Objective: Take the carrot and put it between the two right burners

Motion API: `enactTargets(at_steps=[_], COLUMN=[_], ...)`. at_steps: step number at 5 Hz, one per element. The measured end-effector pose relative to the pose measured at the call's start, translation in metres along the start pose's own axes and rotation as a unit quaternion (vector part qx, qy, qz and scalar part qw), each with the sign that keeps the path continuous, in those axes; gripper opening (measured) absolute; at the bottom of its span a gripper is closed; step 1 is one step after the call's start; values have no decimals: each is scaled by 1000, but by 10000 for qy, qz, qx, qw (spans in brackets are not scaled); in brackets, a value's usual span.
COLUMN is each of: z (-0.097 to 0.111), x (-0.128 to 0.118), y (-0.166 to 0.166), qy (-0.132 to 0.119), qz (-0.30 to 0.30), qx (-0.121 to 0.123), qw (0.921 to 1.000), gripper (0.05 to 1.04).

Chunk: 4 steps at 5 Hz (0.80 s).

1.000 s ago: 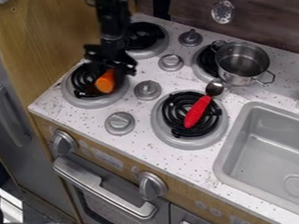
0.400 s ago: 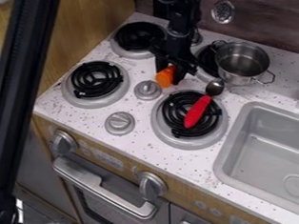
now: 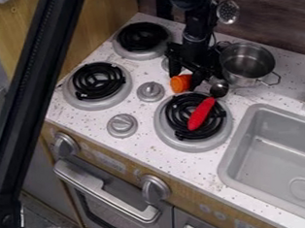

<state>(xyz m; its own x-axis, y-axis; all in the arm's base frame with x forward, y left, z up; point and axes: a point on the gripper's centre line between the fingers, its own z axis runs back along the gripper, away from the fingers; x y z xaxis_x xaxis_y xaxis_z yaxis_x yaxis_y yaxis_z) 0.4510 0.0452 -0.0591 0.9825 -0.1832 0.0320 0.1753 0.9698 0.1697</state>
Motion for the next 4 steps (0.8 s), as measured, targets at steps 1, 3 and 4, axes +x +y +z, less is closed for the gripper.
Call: enactTargets(at_steps=[1,3,4], z=[1,68,81], x=[-1,-13,-29], y=[-3,-11,-19], qy=[23,-513,-625], qz=[-47,344,572], qx=[112,472,423], qw=[9999,9970,9955], gripper=[1005,1001,1001])
